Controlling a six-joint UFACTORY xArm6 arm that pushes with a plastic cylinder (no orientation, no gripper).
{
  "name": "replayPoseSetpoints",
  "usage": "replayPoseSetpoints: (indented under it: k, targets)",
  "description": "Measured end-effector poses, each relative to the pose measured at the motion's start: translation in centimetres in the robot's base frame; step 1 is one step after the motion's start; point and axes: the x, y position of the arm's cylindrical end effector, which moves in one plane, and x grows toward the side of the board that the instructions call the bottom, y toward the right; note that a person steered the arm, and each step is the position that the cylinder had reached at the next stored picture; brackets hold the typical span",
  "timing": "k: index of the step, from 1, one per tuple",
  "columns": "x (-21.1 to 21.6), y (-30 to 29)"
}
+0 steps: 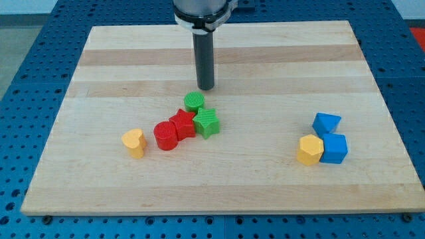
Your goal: Move the red star green star and green circle towards bottom center
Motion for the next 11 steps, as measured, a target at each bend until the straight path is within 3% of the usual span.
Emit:
replayPoseSetpoints:
  k: [1, 3, 5, 6, 7, 8, 9, 11]
  targets:
    - [0.0, -4.6]
    - [0.0, -4.3]
    - [2.8, 1.4]
    - [3.9, 1.6]
    - [9.5, 2.7]
    - [9.9, 2.7]
    - [9.9, 2.7]
    - [3.4, 1.1]
